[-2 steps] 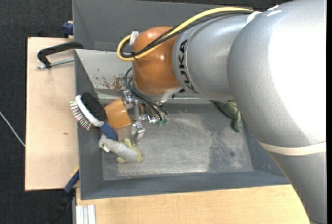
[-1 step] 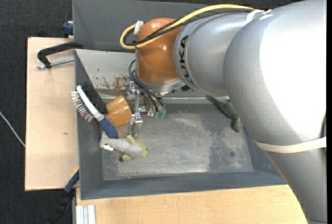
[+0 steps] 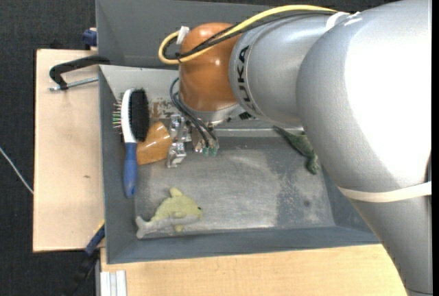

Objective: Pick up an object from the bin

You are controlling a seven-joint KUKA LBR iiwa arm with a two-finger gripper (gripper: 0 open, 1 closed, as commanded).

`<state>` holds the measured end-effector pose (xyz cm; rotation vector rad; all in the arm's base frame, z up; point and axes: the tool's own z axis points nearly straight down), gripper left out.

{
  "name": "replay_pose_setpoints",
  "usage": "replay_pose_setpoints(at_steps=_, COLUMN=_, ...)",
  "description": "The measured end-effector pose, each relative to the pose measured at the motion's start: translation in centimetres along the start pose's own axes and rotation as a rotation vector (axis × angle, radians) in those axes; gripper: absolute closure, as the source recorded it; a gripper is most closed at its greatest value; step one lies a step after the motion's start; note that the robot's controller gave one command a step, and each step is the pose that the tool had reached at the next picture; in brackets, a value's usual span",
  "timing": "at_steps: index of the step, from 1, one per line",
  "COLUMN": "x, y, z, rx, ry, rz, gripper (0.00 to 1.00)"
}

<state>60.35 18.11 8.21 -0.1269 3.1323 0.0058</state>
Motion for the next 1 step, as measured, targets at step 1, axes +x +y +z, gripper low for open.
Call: replay_pose_setpoints(at_steps=1, x=3.10, y=-3.53, z=-18.05, rx=0.002, ry=-0.006, rz=-0.321, gripper=1.00)
